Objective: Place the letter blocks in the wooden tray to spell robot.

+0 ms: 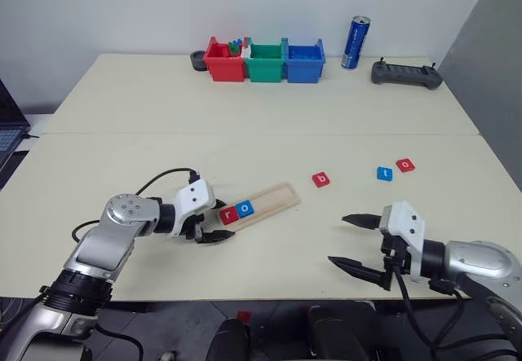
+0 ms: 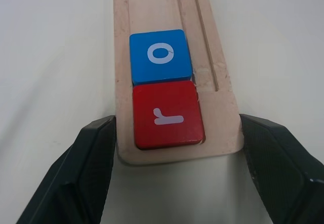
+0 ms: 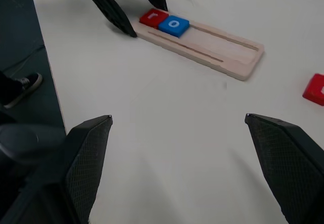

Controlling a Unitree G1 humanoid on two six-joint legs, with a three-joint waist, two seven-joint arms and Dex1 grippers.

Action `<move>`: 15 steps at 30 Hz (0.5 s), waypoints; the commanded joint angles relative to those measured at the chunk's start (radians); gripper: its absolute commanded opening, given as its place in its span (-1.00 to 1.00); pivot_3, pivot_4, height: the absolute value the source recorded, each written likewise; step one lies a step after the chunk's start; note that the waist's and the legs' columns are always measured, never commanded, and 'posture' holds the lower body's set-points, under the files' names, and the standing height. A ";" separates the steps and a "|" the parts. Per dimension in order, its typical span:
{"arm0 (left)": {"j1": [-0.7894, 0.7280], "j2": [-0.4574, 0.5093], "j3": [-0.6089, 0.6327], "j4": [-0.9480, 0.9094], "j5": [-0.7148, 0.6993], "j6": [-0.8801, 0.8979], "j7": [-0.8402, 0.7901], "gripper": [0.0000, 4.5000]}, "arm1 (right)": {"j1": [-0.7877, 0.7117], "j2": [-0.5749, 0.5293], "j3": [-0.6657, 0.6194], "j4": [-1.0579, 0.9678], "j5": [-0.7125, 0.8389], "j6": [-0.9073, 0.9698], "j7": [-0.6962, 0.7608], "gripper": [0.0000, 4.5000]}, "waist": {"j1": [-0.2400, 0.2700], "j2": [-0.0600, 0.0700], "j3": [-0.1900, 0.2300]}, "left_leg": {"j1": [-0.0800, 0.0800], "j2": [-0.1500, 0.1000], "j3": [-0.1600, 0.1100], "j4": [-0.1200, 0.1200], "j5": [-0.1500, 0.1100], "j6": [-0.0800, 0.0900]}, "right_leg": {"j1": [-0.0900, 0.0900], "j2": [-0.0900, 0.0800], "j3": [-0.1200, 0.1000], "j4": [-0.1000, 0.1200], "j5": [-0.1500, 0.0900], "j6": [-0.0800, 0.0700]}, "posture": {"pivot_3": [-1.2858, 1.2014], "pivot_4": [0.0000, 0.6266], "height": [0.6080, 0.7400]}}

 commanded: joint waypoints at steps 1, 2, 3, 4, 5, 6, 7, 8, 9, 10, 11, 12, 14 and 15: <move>-0.025 0.000 -0.077 -0.003 0.028 -0.053 -0.089 0.53 | 0.032 -0.039 -0.081 -0.013 0.016 0.004 0.033 1.00 | 0.001 0.000 0.000 | 0.000 0.000 0.000 0.000 0.000 0.000 | 0.000 0.000 0.000 0.000 0.000 0.000 | 0.03 -0.52 1.00; -0.047 -0.011 -0.098 0.003 0.034 -0.067 -0.112 0.53 | 0.048 -0.050 -0.102 -0.013 0.013 0.005 0.039 1.00 | 0.002 0.000 0.000 | 0.000 0.000 0.000 0.000 0.000 0.000 | 0.000 0.000 0.000 0.000 0.000 0.000 | 0.03 -0.52 1.00; -0.070 -0.022 -0.117 0.012 0.040 -0.078 -0.131 0.53 | 0.062 -0.058 -0.120 -0.015 0.011 0.006 0.045 1.00 | 0.004 0.000 0.000 | 0.000 0.000 0.000 0.000 0.000 0.000 | 0.000 0.000 0.000 0.000 0.000 0.000 | 0.03 -0.52 1.00; -0.093 -0.032 -0.134 0.027 0.050 -0.093 -0.148 0.53 | 0.071 -0.063 -0.134 -0.020 0.015 0.007 0.048 1.00 | 0.007 0.000 0.000 | 0.000 0.000 0.000 0.000 0.000 0.000 | 0.000 0.000 0.000 0.000 0.000 0.000 | 0.03 -0.52 1.00; -0.114 -0.041 -0.149 0.044 0.061 -0.110 -0.161 0.53 | 0.078 -0.066 -0.146 -0.025 0.019 0.010 0.049 1.00 | 0.009 0.000 0.000 | -0.001 0.000 0.000 0.001 0.000 0.000 | 0.000 0.000 0.000 0.000 0.000 0.000 | 0.03 -0.52 1.00; -0.133 -0.049 -0.161 0.062 0.073 -0.127 -0.171 0.53 | 0.082 -0.067 -0.154 -0.030 0.023 0.014 0.050 1.00 | 0.010 0.000 0.000 | -0.001 -0.001 0.000 0.001 0.000 0.000 | 0.000 0.000 0.000 0.000 0.000 0.000 | 0.03 -0.52 1.00; -0.155 -0.061 -0.174 0.081 0.084 -0.144 -0.182 0.53 | 0.089 -0.069 -0.166 -0.037 0.029 0.021 0.051 1.00 | 0.012 0.000 0.000 | -0.001 -0.001 0.000 0.001 0.000 0.000 | 0.000 0.000 0.000 0.000 0.000 0.000 | 0.03 -0.52 1.00; -0.178 -0.075 -0.186 0.100 0.092 -0.156 -0.194 0.53 | 0.097 -0.070 -0.179 -0.046 0.041 0.035 0.050 1.00 | 0.013 0.000 0.000 | -0.001 -0.001 0.000 0.001 0.000 0.000 | 0.000 0.000 0.000 0.000 0.000 0.000 | 0.03 -0.52 1.00; -0.196 -0.088 -0.196 0.113 0.097 -0.165 -0.204 0.53 | 0.105 -0.072 -0.190 -0.053 0.051 0.047 0.050 1.00 | 0.014 0.000 0.000 | -0.001 -0.001 0.000 0.001 0.000 0.000 | 0.000 0.000 0.000 0.000 0.000 0.000 | 0.03 -0.52 1.00; -0.213 -0.101 -0.204 0.125 0.102 -0.172 -0.211 0.53 | 0.114 -0.076 -0.197 -0.061 0.054 0.054 0.051 1.00 | 0.016 0.000 0.000 | -0.001 -0.001 0.000 0.001 0.000 0.000 | 0.000 0.000 0.000 0.000 0.000 0.000 | 0.03 -0.52 1.00; -0.226 -0.111 -0.209 0.137 0.107 -0.179 -0.216 0.53 | 0.118 -0.078 -0.199 -0.068 0.055 0.058 0.048 1.00 | 0.018 0.000 0.000 | -0.001 -0.001 0.000 0.001 0.000 0.000 | 0.000 0.000 0.000 0.000 0.000 0.000 | 0.03 -0.52 1.00; -0.235 -0.118 -0.214 0.145 0.111 -0.185 -0.223 0.53 | 0.119 -0.079 -0.198 -0.073 0.056 0.062 0.044 1.00 | 0.020 0.000 0.000 | -0.001 -0.001 0.000 0.001 0.000 0.000 | 0.000 0.000 0.000 0.000 0.000 0.000 | 0.03 -0.52 1.00; -0.246 -0.128 -0.221 0.159 0.123 -0.200 -0.234 0.53 | 0.123 -0.078 -0.201 -0.084 0.057 0.068 0.037 1.00 | 0.020 0.000 0.000 | -0.001 -0.001 0.000 0.001 0.000 0.000 | 0.000 0.000 0.000 0.000 0.000 0.000 | 0.03 -0.52 1.00; -0.249 -0.129 -0.224 0.162 0.126 -0.205 -0.240 0.53 | 0.126 -0.078 -0.203 -0.088 0.056 0.069 0.035 1.00 | 0.020 0.000 0.000 | -0.001 -0.001 0.000 0.001 0.000 0.000 | 0.000 0.000 0.000 0.000 0.000 0.000 | 0.03 -0.52 1.00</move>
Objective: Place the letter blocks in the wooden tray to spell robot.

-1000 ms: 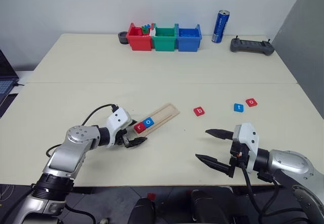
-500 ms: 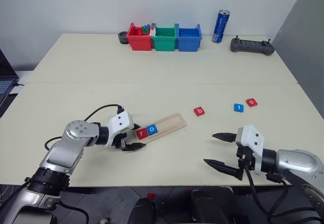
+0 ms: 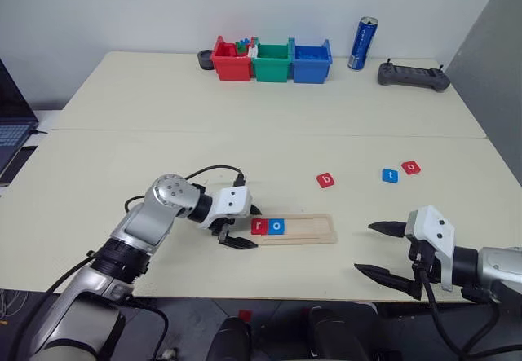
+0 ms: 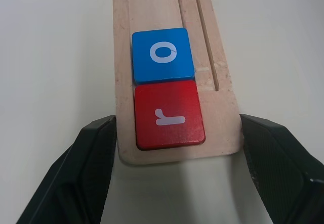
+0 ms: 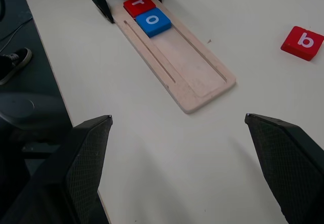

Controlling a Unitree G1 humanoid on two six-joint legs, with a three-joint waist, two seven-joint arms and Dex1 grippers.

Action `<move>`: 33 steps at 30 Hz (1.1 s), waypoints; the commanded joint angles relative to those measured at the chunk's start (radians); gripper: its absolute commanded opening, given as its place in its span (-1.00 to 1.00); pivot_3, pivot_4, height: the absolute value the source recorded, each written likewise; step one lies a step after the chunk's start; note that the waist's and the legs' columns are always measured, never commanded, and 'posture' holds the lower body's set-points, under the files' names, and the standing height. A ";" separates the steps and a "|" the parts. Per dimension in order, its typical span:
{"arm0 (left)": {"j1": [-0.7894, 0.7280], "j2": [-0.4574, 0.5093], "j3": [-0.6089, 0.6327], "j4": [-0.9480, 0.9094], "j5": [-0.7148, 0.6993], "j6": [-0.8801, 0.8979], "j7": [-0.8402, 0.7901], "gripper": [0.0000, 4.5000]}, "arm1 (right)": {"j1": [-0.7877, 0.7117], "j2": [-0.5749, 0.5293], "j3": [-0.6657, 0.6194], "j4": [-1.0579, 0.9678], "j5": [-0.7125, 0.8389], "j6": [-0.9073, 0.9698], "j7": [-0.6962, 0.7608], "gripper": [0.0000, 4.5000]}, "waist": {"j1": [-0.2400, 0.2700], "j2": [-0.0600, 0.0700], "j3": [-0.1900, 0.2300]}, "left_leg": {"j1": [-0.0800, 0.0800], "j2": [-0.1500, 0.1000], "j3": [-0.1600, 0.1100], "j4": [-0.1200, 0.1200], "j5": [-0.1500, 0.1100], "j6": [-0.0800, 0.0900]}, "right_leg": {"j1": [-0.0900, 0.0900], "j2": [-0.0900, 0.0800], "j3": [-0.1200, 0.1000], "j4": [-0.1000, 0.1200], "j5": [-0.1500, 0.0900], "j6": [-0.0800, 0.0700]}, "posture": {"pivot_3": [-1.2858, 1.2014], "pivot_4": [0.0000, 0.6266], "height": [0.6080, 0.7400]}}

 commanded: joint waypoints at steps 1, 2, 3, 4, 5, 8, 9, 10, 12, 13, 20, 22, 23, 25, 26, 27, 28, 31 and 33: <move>-0.013 -0.006 -0.024 0.011 0.021 -0.030 -0.029 0.53 | 0.009 -0.006 -0.032 -0.045 0.011 0.006 -0.008 1.00 | 0.000 0.000 0.000 | 0.000 0.000 0.000 0.000 0.000 0.000 | 0.000 0.000 0.000 0.000 0.000 0.000 | 0.03 -0.52 1.00; -0.014 -0.006 -0.024 0.014 0.020 -0.033 -0.037 0.53 | 0.013 -0.005 -0.033 -0.048 0.008 0.006 -0.010 1.00 | 0.000 0.000 0.000 | 0.000 0.000 0.000 0.000 0.000 0.000 | 0.000 0.000 0.000 0.000 0.000 0.000 | 0.03 -0.52 1.00; -0.013 -0.007 -0.024 0.016 0.020 -0.036 -0.041 0.53 | 0.015 -0.004 -0.034 -0.050 0.006 0.005 -0.011 1.00 | 0.000 0.000 0.000 | 0.000 0.000 0.000 0.000 0.000 0.000 | 0.000 0.000 0.000 0.000 0.000 0.000 | 0.03 -0.52 1.00; -0.013 -0.008 -0.023 0.019 0.021 -0.039 -0.044 0.53 | 0.017 -0.003 -0.033 -0.052 0.005 0.006 -0.013 1.00 | 0.000 0.000 0.000 | 0.000 0.000 0.000 0.000 0.000 0.000 | 0.000 0.000 0.000 0.000 0.000 0.000 | 0.03 -0.52 1.00; -0.014 -0.009 -0.022 0.022 0.019 -0.042 -0.047 0.53 | 0.019 -0.002 -0.032 -0.055 0.004 0.007 -0.015 1.00 | 0.000 0.000 0.000 | 0.000 0.000 0.000 0.000 0.000 0.000 | 0.000 0.000 0.000 0.000 0.000 0.000 | 0.03 -0.52 1.00; -0.018 -0.024 -0.018 0.032 0.018 -0.046 -0.045 0.53 | 0.020 -0.001 -0.027 -0.060 0.005 0.010 -0.020 1.00 | 0.000 0.000 0.000 | 0.000 0.000 0.000 0.000 0.000 0.000 | 0.000 0.000 0.000 0.000 0.000 0.000 | 0.03 -0.52 1.00; -0.021 -0.030 -0.018 0.038 0.023 -0.047 -0.039 0.53 | 0.019 -0.001 -0.025 -0.060 0.006 0.012 -0.022 1.00 | 0.000 0.000 0.000 | 0.000 0.000 0.000 0.000 0.000 0.000 | 0.000 0.000 0.000 0.000 0.000 0.000 | 0.03 -0.52 1.00; -0.024 -0.034 -0.020 0.044 0.026 -0.044 -0.038 0.53 | 0.018 -0.002 -0.022 -0.060 0.006 0.012 -0.022 1.00 | 0.000 0.000 0.000 | 0.000 0.000 0.000 0.000 0.000 0.000 | 0.000 0.000 0.000 0.000 0.000 0.000 | 0.03 -0.52 1.00; -0.027 -0.038 -0.021 0.053 0.030 -0.043 -0.040 0.53 | 0.015 -0.004 -0.019 -0.058 0.006 0.013 -0.023 1.00 | 0.000 0.000 0.000 | 0.000 0.000 0.000 0.000 0.000 0.000 | 0.000 0.000 0.000 0.000 0.000 0.000 | 0.03 -0.52 1.00; -0.028 -0.040 -0.019 0.056 0.030 -0.039 -0.040 0.68 | 0.015 -0.005 -0.020 -0.057 0.006 0.013 -0.021 1.00 | 0.000 0.000 0.000 | 0.000 0.000 0.000 0.000 0.000 0.000 | 0.000 0.000 0.000 0.000 0.000 0.000 | 0.03 -0.52 1.00; -0.031 -0.026 0.003 0.052 0.013 -0.040 -0.063 0.99 | 0.013 -0.012 -0.017 -0.056 0.012 0.018 -0.012 1.00 | 0.000 0.000 0.000 | 0.000 0.000 0.000 0.000 0.000 0.000 | 0.000 0.000 0.000 0.001 0.000 0.000 | 0.03 -0.52 1.00; -0.023 -0.021 0.018 0.038 -0.003 -0.037 -0.063 0.99 | 0.010 -0.013 -0.016 -0.056 0.015 0.019 -0.010 1.00 | 0.000 0.000 0.000 | 0.000 0.000 0.000 0.000 0.000 0.000 | 0.000 0.000 0.000 0.001 0.000 0.000 | 0.03 -0.52 1.00; -0.019 -0.018 0.026 0.032 -0.011 -0.040 -0.063 0.99 | 0.009 -0.014 -0.017 -0.054 0.016 0.019 -0.009 1.00 | 0.000 0.000 0.000 | 0.000 0.000 0.000 0.000 0.000 0.000 | 0.000 0.000 0.000 0.001 0.000 0.000 | 0.03 -0.52 1.00; -0.015 -0.011 0.038 0.028 -0.024 -0.043 -0.066 0.99 | 0.004 -0.016 -0.018 -0.051 0.019 0.020 -0.006 1.00 | 0.000 0.000 0.000 | 0.000 0.000 0.000 0.000 0.000 0.000 | 0.000 0.000 0.000 0.001 0.000 0.000 | 0.03 -0.52 1.00; -0.014 -0.006 0.042 0.028 -0.030 -0.042 -0.069 0.99 | 0.001 -0.017 -0.017 -0.049 0.020 0.020 -0.005 1.00 | -0.001 0.000 0.000 | 0.000 0.000 0.000 0.000 0.000 0.000 | 0.000 0.000 0.000 0.001 0.000 0.000 | 0.03 -0.52 1.00; -0.013 -0.001 0.046 0.027 -0.034 -0.044 -0.072 0.99 | -0.003 -0.018 -0.017 -0.046 0.021 0.019 -0.003 1.00 | -0.001 0.000 0.000 | 0.000 0.000 0.000 0.000 0.000 0.000 | 0.000 0.000 0.000 0.001 0.000 0.000 | 0.03 -0.52 1.00; -0.012 0.003 0.050 0.026 -0.038 -0.046 -0.073 0.99 | -0.008 -0.019 -0.016 -0.044 0.022 0.019 -0.001 1.00 | -0.001 0.000 0.000 | 0.000 0.000 0.000 0.000 0.000 0.000 | 0.000 0.000 0.000 0.001 0.000 0.000 | 0.03 -0.52 1.00; -0.008 0.006 0.067 0.019 -0.051 -0.042 -0.064 0.99 | -0.031 -0.015 -0.018 -0.036 0.031 0.021 0.000 1.00 | 0.000 0.000 0.000 | 0.000 0.000 0.000 0.000 0.000 0.000 | 0.000 0.000 0.000 0.001 0.000 0.000 | 0.03 -0.52 1.00; 0.002 0.016 0.096 0.004 -0.070 -0.030 -0.057 0.99 | -0.075 0.007 -0.019 -0.026 0.049 0.022 -0.020 1.00 | -0.002 0.000 0.000 | 0.000 0.000 0.000 0.000 0.000 0.000 | 0.000 0.000 0.000 0.001 0.000 0.000 | 0.03 -0.52 1.00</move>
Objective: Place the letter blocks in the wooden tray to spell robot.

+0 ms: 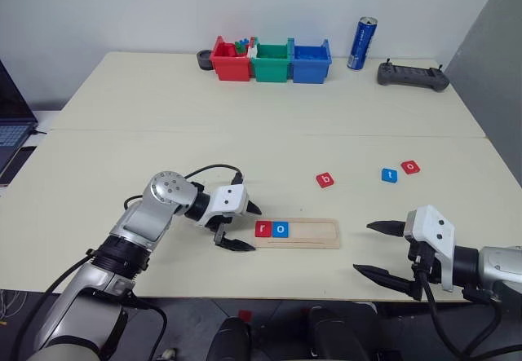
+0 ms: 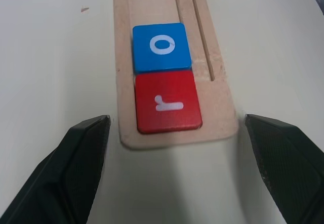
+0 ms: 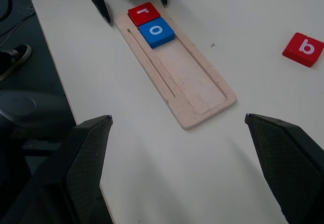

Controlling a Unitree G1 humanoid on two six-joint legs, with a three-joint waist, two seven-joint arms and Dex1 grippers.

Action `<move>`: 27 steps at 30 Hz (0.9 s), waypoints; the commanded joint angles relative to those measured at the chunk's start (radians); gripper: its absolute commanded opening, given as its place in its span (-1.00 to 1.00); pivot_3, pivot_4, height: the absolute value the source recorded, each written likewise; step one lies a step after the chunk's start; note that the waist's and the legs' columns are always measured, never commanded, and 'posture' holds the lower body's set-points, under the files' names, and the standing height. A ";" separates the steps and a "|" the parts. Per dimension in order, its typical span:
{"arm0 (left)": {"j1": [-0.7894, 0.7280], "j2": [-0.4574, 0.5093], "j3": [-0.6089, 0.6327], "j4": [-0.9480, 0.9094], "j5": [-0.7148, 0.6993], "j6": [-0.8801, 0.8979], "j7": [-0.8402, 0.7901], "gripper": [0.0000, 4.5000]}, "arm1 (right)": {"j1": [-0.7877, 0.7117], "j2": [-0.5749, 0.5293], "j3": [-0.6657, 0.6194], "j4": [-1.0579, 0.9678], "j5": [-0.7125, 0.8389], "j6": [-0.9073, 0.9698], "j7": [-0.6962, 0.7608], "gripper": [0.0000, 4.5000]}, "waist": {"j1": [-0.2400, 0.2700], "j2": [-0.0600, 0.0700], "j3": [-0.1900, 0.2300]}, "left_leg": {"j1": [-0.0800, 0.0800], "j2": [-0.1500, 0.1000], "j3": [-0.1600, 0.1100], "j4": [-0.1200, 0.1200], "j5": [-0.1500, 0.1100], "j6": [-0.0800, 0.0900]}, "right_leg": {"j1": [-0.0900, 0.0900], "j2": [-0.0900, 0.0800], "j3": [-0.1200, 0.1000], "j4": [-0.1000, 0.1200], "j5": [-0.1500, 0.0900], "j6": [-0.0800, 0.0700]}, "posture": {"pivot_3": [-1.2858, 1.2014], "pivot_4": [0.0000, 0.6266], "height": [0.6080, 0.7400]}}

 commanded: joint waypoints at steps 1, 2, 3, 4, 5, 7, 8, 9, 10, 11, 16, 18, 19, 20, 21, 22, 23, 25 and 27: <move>0.014 0.021 0.064 -0.052 -0.053 0.010 0.004 0.99 | -0.066 0.024 -0.014 -0.002 0.038 -0.002 -0.025 1.00 | -0.002 0.000 0.000 | 0.000 0.000 0.000 0.000 0.000 0.000 | 0.000 0.000 0.000 0.000 0.000 0.000 | 0.03 -0.52 1.00; 0.022 0.028 0.082 -0.062 -0.062 0.018 0.012 0.99 | -0.085 0.041 -0.009 0.005 0.036 -0.005 -0.043 1.00 | -0.002 0.000 0.000 | 0.000 0.000 0.000 0.000 0.000 0.000 | 0.000 0.000 0.000 0.000 0.000 0.000 | 0.03 -0.52 1.00; 0.036 0.042 0.100 -0.075 -0.072 0.023 0.015 0.99 | -0.101 0.058 -0.001 0.011 0.029 -0.010 -0.062 1.00 | -0.002 0.000 0.000 | 0.000 0.000 0.000 0.000 0.000 0.000 | 0.000 0.000 0.000 0.000 0.000 0.000 | 0.03 -0.52 1.00; 0.045 0.051 0.111 -0.086 -0.079 0.027 0.017 0.99 | -0.112 0.070 0.005 0.015 0.023 -0.013 -0.074 1.00 | -0.003 0.000 0.000 | 0.000 0.001 0.000 0.000 0.000 0.000 | 0.000 0.001 0.000 0.000 0.000 0.000 | 0.03 -0.52 1.00; 0.061 0.061 0.137 -0.104 -0.098 0.049 0.028 0.99 | -0.134 0.097 0.033 0.025 -0.010 -0.023 -0.111 1.00 | -0.003 0.000 0.000 | 0.000 0.001 0.000 0.000 0.000 0.000 | 0.000 0.001 0.000 0.000 0.000 0.000 | 0.03 -0.52 1.00; 0.096 0.078 0.186 -0.150 -0.139 0.102 0.052 0.99 | -0.169 0.130 0.097 0.043 -0.086 -0.041 -0.173 1.00 | -0.007 0.000 0.000 | 0.000 0.001 0.000 -0.001 0.000 0.000 | 0.000 0.001 0.000 0.000 0.001 -0.001 | 0.03 -0.52 1.00; 0.114 0.085 0.209 -0.174 -0.158 0.132 0.067 0.99 | -0.185 0.144 0.132 0.050 -0.123 -0.055 -0.194 1.00 | -0.008 0.000 0.000 | 0.000 0.001 0.000 0.000 0.000 0.000 | -0.001 0.001 0.000 0.000 0.000 -0.001 | 0.03 -0.52 1.00; 0.126 0.090 0.223 -0.191 -0.169 0.151 0.077 0.99 | -0.193 0.152 0.153 0.053 -0.146 -0.064 -0.204 1.00 | -0.008 0.000 0.000 | 0.000 0.001 0.000 0.000 0.000 0.000 | -0.001 0.000 0.000 0.000 0.000 -0.001 | 0.03 -0.52 1.00; 0.146 0.094 0.248 -0.209 -0.188 0.172 0.091 0.99 | -0.220 0.179 0.190 0.063 -0.170 -0.064 -0.232 1.00 | -0.008 0.000 0.000 | 0.000 0.001 0.000 0.000 0.000 0.000 | -0.001 0.000 0.000 0.000 0.000 0.000 | 0.03 -0.52 1.00; 0.164 0.097 0.270 -0.224 -0.204 0.190 0.106 0.99 | -0.249 0.204 0.227 0.076 -0.197 -0.052 -0.267 1.00 | -0.008 0.000 0.000 | 0.000 0.001 0.000 0.000 0.000 0.000 | -0.001 0.000 0.000 0.000 0.000 0.000 | 0.03 -0.52 1.00; 0.239 0.119 0.312 -0.245 -0.200 0.150 0.139 0.99 | -0.335 0.275 0.283 0.148 -0.249 0.065 -0.367 1.00 | -0.017 0.000 0.000 | 0.000 0.001 -0.001 -0.001 0.000 0.000 | -0.001 0.000 0.000 0.001 0.000 -0.001 | 0.03 -0.52 1.00; 0.244 0.117 0.314 -0.245 -0.201 0.140 0.152 0.99 | -0.340 0.283 0.237 0.167 -0.244 0.096 -0.389 1.00 | -0.011 0.000 0.000 | 0.000 0.001 -0.001 -0.001 0.000 0.000 | -0.001 0.000 -0.001 0.000 0.001 -0.002 | 0.03 -0.52 1.00; 0.245 0.116 0.314 -0.245 -0.203 0.139 0.156 0.99 | -0.343 0.288 0.220 0.173 -0.240 0.106 -0.398 1.00 | -0.007 0.000 0.000 | -0.001 0.001 -0.001 -0.001 0.000 0.000 | -0.001 0.000 -0.001 0.000 0.001 -0.003 | 0.03 -0.52 1.00; 0.249 0.115 0.313 -0.248 -0.205 0.136 0.159 0.99 | -0.348 0.293 0.188 0.183 -0.232 0.119 -0.405 1.00 | -0.005 0.000 0.000 | -0.001 0.001 -0.001 -0.001 0.000 0.000 | -0.001 0.000 -0.001 0.000 0.001 -0.003 | 0.03 -0.52 1.00; 0.256 0.111 0.313 -0.252 -0.208 0.132 0.164 0.99 | -0.354 0.304 0.152 0.196 -0.224 0.140 -0.422 1.00 | -0.005 0.000 0.000 | -0.001 0.000 -0.001 -0.001 0.000 0.000 | -0.001 -0.001 -0.001 0.000 0.001 -0.003 | 0.03 -0.52 1.00; 0.264 0.108 0.313 -0.259 -0.210 0.128 0.171 0.99 | -0.354 0.303 0.128 0.205 -0.223 0.150 -0.425 1.00 | -0.005 0.000 0.000 | -0.001 0.000 -0.001 -0.001 0.000 0.000 | -0.001 0.000 -0.001 0.000 0.001 -0.003 | 0.03 -0.52 1.00; 0.271 0.105 0.313 -0.265 -0.212 0.126 0.176 0.99 | -0.351 0.297 0.113 0.208 -0.223 0.159 -0.422 1.00 | -0.005 0.000 0.000 | -0.001 0.001 -0.001 -0.001 0.000 0.000 | -0.001 0.000 -0.001 0.000 0.001 -0.003 | 0.03 -0.52 1.00; 0.279 0.102 0.314 -0.275 -0.216 0.125 0.182 0.99 | -0.342 0.283 0.107 0.205 -0.228 0.169 -0.411 1.00 | -0.006 0.000 0.000 | -0.001 0.001 -0.001 -0.001 0.000 0.000 | -0.001 0.000 -0.001 0.000 0.002 -0.003 | 0.03 -0.52 1.00; 0.289 0.103 0.317 -0.296 -0.222 0.132 0.191 0.99 | -0.334 0.267 0.084 0.195 -0.219 0.200 -0.401 1.00 | -0.006 0.000 0.000 | 0.000 0.001 -0.001 -0.001 0.000 0.000 | -0.001 0.000 -0.001 0.000 0.002 -0.003 | 0.03 -0.52 1.00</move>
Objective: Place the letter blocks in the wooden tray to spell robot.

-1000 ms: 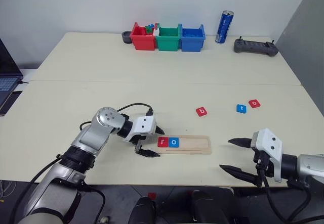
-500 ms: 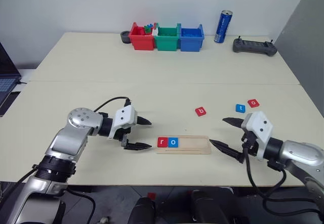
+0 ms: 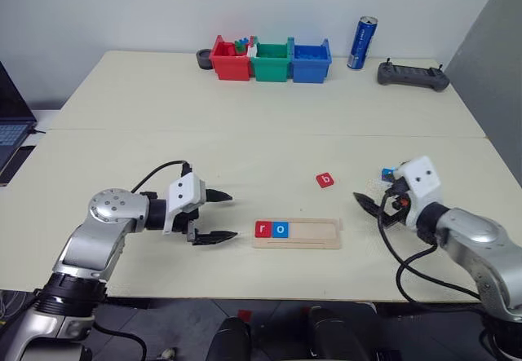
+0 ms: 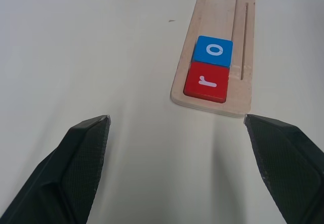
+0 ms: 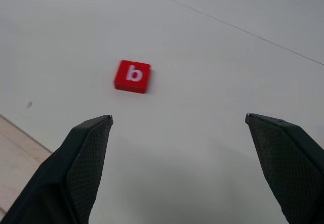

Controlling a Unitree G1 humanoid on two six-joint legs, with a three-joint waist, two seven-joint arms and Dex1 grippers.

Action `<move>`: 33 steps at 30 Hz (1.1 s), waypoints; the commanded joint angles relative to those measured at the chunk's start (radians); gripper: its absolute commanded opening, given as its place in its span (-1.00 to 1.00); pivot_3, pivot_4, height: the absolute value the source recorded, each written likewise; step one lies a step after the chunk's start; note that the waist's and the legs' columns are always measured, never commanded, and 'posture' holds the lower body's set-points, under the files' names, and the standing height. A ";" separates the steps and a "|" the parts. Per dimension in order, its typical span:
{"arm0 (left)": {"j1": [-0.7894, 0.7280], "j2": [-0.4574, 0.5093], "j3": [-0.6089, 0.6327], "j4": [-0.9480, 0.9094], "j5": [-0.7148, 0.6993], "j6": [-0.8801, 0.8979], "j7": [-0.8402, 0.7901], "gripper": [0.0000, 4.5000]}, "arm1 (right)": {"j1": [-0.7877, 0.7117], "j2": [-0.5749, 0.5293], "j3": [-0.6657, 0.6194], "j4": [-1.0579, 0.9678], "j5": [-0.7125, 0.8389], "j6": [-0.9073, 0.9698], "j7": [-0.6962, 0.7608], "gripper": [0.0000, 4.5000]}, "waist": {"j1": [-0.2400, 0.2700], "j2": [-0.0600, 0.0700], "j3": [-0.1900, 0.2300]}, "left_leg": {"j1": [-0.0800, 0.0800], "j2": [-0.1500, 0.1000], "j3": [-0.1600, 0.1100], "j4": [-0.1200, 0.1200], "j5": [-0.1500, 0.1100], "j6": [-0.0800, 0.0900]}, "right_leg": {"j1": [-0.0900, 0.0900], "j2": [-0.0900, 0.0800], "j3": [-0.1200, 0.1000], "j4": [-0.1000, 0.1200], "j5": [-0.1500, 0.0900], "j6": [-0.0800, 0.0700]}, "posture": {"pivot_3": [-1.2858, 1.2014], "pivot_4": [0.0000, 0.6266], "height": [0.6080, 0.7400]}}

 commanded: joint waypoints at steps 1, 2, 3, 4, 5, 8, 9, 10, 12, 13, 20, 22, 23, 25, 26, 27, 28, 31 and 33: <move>0.012 0.004 0.030 -0.060 -0.029 -0.001 0.016 0.99 | 0.003 -0.030 -0.049 -0.035 0.019 0.038 0.015 1.00 | -0.001 0.000 0.000 | 0.000 0.000 0.000 0.000 0.000 0.000 | 0.000 0.000 0.000 0.000 0.000 0.000 | 0.03 -0.52 1.00; 0.013 0.005 0.030 -0.067 -0.031 0.003 0.021 0.99 | -0.005 -0.034 -0.061 -0.033 0.027 0.050 0.017 1.00 | -0.001 0.000 0.000 | 0.000 0.000 0.000 0.000 0.000 0.000 | 0.000 0.000 0.000 0.000 0.000 0.000 | 0.03 -0.52 1.00; 0.014 0.006 0.029 -0.074 -0.033 0.007 0.025 0.99 | -0.015 -0.038 -0.069 -0.030 0.033 0.059 0.019 1.00 | -0.001 0.000 0.000 | 0.000 0.000 0.000 0.000 0.000 0.000 | 0.000 0.000 0.000 0.000 0.000 0.000 | 0.03 -0.52 1.00; 0.014 0.007 0.028 -0.083 -0.035 0.013 0.030 0.99 | -0.025 -0.043 -0.078 -0.025 0.035 0.065 0.018 1.00 | -0.002 0.000 0.000 | 0.000 0.000 0.000 0.000 0.000 0.000 | 0.000 0.000 0.000 0.000 0.000 0.000 | 0.03 -0.52 1.00; 0.015 0.007 0.028 -0.094 -0.037 0.020 0.037 0.99 | -0.036 -0.047 -0.086 -0.021 0.035 0.069 0.019 1.00 | -0.002 0.000 0.000 | 0.000 0.000 0.000 0.000 0.000 0.000 | 0.000 0.000 0.000 0.000 0.000 0.000 | 0.03 -0.52 1.00; 0.018 0.005 0.028 -0.119 -0.041 0.037 0.057 0.99 | -0.045 -0.062 -0.106 -0.013 0.029 0.079 0.023 1.00 | -0.003 0.000 0.000 | 0.000 0.000 0.000 0.000 0.000 0.000 | 0.000 0.000 0.000 0.000 0.000 0.000 | 0.03 -0.52 1.00; 0.019 0.004 0.028 -0.126 -0.042 0.042 0.063 0.99 | -0.045 -0.065 -0.113 -0.011 0.029 0.084 0.023 1.00 | -0.003 0.000 0.000 | 0.000 0.000 0.000 0.000 0.000 0.000 | 0.000 0.000 0.000 0.000 0.000 0.001 | 0.03 -0.52 1.00; 0.021 0.003 0.026 -0.132 -0.042 0.046 0.069 0.99 | -0.044 -0.066 -0.121 -0.007 0.027 0.088 0.020 1.00 | -0.003 0.000 0.000 | 0.000 0.000 0.000 0.000 0.000 0.000 | 0.000 0.000 0.000 0.000 0.000 0.001 | 0.03 -0.52 1.00; 0.024 0.002 0.022 -0.143 -0.041 0.050 0.078 0.99 | -0.042 -0.069 -0.132 0.001 0.022 0.093 0.016 1.00 | -0.003 0.000 0.000 | 0.000 0.000 0.000 0.000 0.000 0.000 | 0.000 0.000 0.000 0.000 0.000 0.000 | 0.03 -0.52 1.00; 0.025 0.002 0.020 -0.145 -0.041 0.050 0.082 0.99 | -0.041 -0.069 -0.137 0.004 0.019 0.095 0.011 1.00 | -0.003 0.000 0.000 | 0.000 0.000 0.000 0.000 0.000 0.000 | 0.000 0.000 0.000 0.000 0.000 0.000 | 0.03 -0.52 1.00; 0.017 0.000 0.012 -0.133 -0.042 0.042 0.080 0.99 | -0.035 -0.070 -0.191 -0.004 0.014 0.161 -0.028 1.00 | -0.003 0.000 0.000 | 0.000 0.000 0.000 0.000 0.000 0.000 | 0.000 0.000 0.000 0.000 0.000 0.000 | 0.03 -0.52 1.00; 0.013 -0.001 0.007 -0.120 -0.038 0.032 0.074 0.99 | -0.026 -0.070 -0.201 -0.017 0.016 0.173 -0.031 1.00 | -0.002 0.000 0.000 | 0.000 0.000 0.000 0.000 0.000 0.000 | 0.000 0.000 0.000 0.000 0.000 0.000 | 0.03 -0.52 1.00; 0.011 -0.001 0.005 -0.114 -0.037 0.028 0.071 0.99 | -0.022 -0.069 -0.204 -0.023 0.016 0.179 -0.033 1.00 | -0.003 0.000 0.000 | 0.000 0.000 0.000 0.000 0.000 0.000 | 0.000 0.000 0.000 0.000 0.000 0.000 | 0.03 -0.52 1.00; 0.007 -0.002 0.003 -0.107 -0.036 0.022 0.067 0.99 | -0.017 -0.066 -0.209 -0.032 0.017 0.188 -0.036 1.00 | -0.003 0.000 0.000 | 0.000 0.000 0.001 0.000 0.000 0.000 | 0.000 0.000 0.000 0.000 0.000 0.001 | 0.03 -0.52 1.00; 0.006 -0.002 0.002 -0.104 -0.036 0.019 0.066 0.99 | -0.016 -0.064 -0.211 -0.036 0.017 0.193 -0.038 1.00 | -0.003 0.000 0.000 | 0.000 0.000 0.001 0.000 0.000 0.000 | 0.000 0.000 0.000 0.000 0.000 0.001 | 0.03 -0.52 1.00; 0.005 -0.003 0.001 -0.102 -0.035 0.017 0.063 0.99 | -0.015 -0.062 -0.214 -0.040 0.018 0.196 -0.039 1.00 | -0.003 0.000 0.000 | 0.000 0.000 0.001 0.000 0.000 0.000 | 0.000 0.000 0.000 0.000 0.000 0.001 | 0.03 -0.52 1.00; 0.004 -0.003 0.000 -0.100 -0.035 0.015 0.061 0.99 | -0.015 -0.061 -0.216 -0.043 0.019 0.200 -0.040 1.00 | -0.003 0.000 0.000 | 0.000 0.000 0.001 0.000 0.000 0.000 | 0.000 0.000 0.001 0.000 0.000 0.001 | 0.03 -0.52 1.00; 0.001 -0.004 -0.002 -0.095 -0.033 0.009 0.056 0.99 | -0.014 -0.059 -0.220 -0.048 0.020 0.205 -0.042 1.00 | -0.003 0.000 0.000 | 0.000 0.000 0.001 0.000 0.000 0.000 | 0.000 0.000 0.000 0.000 -0.001 0.001 | 0.03 -0.52 1.00; -0.001 -0.006 -0.004 -0.091 -0.032 0.004 0.057 0.99 | -0.012 -0.060 -0.221 -0.051 0.019 0.206 -0.043 1.00 | -0.003 0.000 0.000 | 0.000 0.000 0.001 0.000 0.000 0.000 | 0.000 0.000 0.001 0.000 -0.001 0.001 | 0.03 -0.52 1.00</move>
